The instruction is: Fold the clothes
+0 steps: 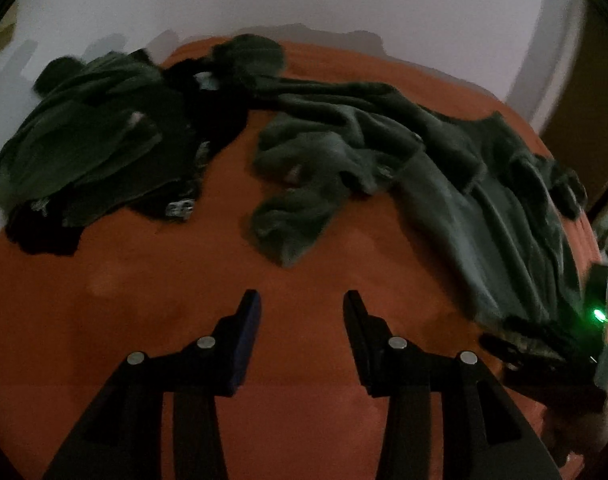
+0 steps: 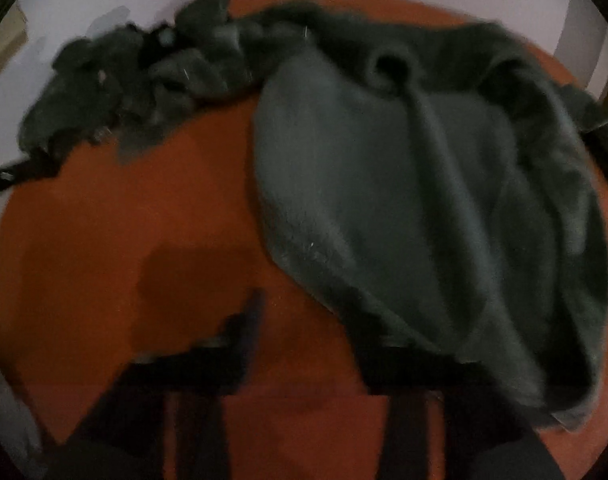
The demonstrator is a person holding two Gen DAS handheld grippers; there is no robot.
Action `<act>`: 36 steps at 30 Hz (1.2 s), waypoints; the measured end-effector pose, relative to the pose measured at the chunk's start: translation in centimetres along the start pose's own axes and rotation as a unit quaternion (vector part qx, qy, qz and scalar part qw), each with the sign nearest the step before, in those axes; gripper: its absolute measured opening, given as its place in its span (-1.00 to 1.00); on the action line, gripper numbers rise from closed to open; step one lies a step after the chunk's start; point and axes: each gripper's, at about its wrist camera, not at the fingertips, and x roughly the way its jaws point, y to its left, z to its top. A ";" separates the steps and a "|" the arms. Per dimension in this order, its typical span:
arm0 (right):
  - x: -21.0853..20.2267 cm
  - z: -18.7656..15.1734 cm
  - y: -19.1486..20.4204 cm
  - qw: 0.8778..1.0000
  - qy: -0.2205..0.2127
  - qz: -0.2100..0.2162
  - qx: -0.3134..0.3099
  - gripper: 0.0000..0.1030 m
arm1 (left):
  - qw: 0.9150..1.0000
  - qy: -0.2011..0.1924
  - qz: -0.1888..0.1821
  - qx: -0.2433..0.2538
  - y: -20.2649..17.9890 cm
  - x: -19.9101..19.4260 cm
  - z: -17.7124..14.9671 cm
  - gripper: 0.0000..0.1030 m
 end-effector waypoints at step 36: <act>-7.6 0.0 -2.7 0.992 -0.108 -0.054 0.020 -0.90 | 0.993 0.083 0.076 -0.027 2.5 9.5 2.0 0.44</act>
